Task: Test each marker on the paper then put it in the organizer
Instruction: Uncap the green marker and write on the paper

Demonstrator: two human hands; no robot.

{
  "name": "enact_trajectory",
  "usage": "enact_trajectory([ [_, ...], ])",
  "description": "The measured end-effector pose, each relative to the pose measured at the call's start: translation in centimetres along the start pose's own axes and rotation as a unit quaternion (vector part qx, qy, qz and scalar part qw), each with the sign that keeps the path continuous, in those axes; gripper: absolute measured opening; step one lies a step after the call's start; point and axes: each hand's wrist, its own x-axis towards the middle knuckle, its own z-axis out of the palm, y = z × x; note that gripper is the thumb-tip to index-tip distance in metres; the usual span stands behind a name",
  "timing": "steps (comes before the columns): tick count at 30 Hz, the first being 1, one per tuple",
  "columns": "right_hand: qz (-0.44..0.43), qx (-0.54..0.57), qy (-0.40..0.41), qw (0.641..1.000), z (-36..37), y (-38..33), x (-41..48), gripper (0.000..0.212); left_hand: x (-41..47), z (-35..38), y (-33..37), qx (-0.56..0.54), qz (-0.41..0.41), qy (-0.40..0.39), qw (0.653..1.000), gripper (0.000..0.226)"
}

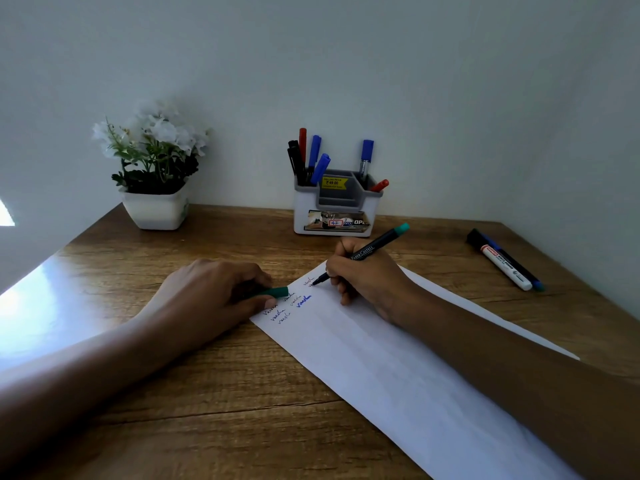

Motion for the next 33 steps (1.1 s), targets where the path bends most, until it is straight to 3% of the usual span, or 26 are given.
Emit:
enact_trajectory([
  [12, -0.005, -0.006, 0.011, 1.000, 0.06, -0.11, -0.16, 0.019, 0.06, 0.06, -0.11, 0.001, -0.002, -0.002, 1.000, 0.034],
  [23, -0.021, -0.023, 0.011, 0.999, 0.09, -0.14, -0.27, 0.013, 0.07, 0.16, -0.17, 0.000, 0.000, 0.002, 1.000, 0.033],
  [30, -0.102, -0.139, 0.019, 0.985, 0.39, -0.18, -0.92, 0.013, 0.12, 0.22, -0.27, 0.001, -0.002, 0.006, 1.000, 0.035],
  [33, -0.094, -0.133, 0.026, 0.986, 0.33, -0.18, -0.89, 0.017, 0.14, 0.25, -0.27, 0.004, 0.001, 0.006, 1.000, 0.035],
])
